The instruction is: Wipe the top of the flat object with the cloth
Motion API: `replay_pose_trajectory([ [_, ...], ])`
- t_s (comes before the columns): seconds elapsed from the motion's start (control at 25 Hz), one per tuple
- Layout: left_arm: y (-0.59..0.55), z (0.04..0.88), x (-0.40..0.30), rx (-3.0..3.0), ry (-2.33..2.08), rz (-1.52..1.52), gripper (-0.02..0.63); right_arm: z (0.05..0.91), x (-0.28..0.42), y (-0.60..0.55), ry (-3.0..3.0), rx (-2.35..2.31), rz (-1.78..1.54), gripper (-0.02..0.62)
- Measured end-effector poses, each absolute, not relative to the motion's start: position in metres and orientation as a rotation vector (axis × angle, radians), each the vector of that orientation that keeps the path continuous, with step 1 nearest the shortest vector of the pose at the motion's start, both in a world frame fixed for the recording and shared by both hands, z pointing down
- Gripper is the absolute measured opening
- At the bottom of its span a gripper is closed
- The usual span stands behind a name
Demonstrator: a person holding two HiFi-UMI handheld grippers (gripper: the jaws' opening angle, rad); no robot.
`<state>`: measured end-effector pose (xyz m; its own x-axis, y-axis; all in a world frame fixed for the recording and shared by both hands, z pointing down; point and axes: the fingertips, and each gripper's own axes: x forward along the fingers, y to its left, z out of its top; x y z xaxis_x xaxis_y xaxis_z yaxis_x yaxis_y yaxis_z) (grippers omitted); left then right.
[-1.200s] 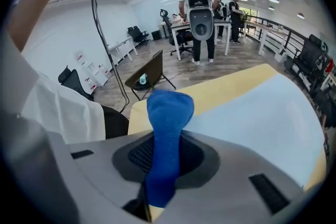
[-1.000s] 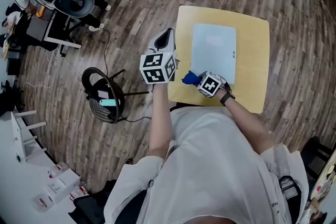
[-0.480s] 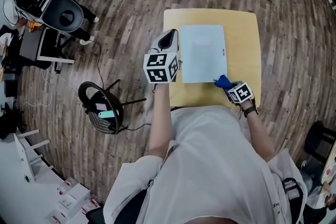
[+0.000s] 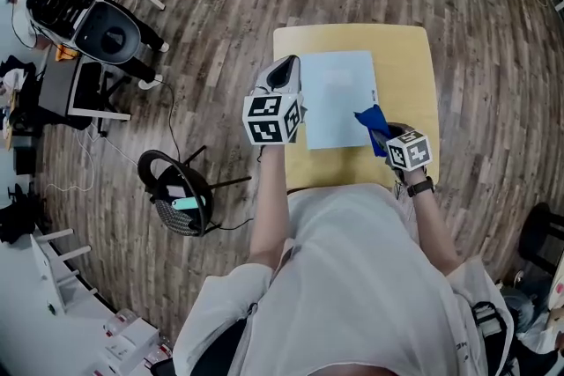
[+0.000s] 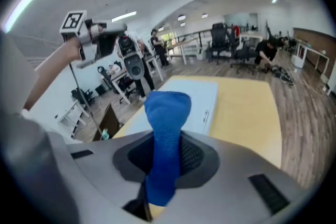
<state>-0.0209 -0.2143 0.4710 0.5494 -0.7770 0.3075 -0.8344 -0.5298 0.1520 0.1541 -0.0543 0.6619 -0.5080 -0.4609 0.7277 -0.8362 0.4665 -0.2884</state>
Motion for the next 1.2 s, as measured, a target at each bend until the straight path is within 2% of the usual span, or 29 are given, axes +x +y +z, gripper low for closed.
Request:
replay_pose_trajectory([
  [0.24, -0.219, 0.441, -0.023, 2.557, -1.378, 0.252, 0.011, 0.513, 0.141, -0.160, -2.396, 1.456, 0.521, 0.075],
  [0.48, -0.221, 0.399, -0.012, 2.646, -1.410, 0.157, 0.011, 0.410, 0.121, -0.197, -2.458, 1.626, 0.069, 0.074],
  [0.68, -0.223, 0.380, -0.008, 2.686, -1.441, 0.090, 0.011, 0.392, 0.108, -0.203, -2.464, 1.644, -0.010, 0.074],
  [1.2, -0.227, 0.380, -0.024, 2.676, -1.459, 0.056, 0.010, 0.406, 0.104, -0.197, -2.464, 1.668, 0.137, 0.075],
])
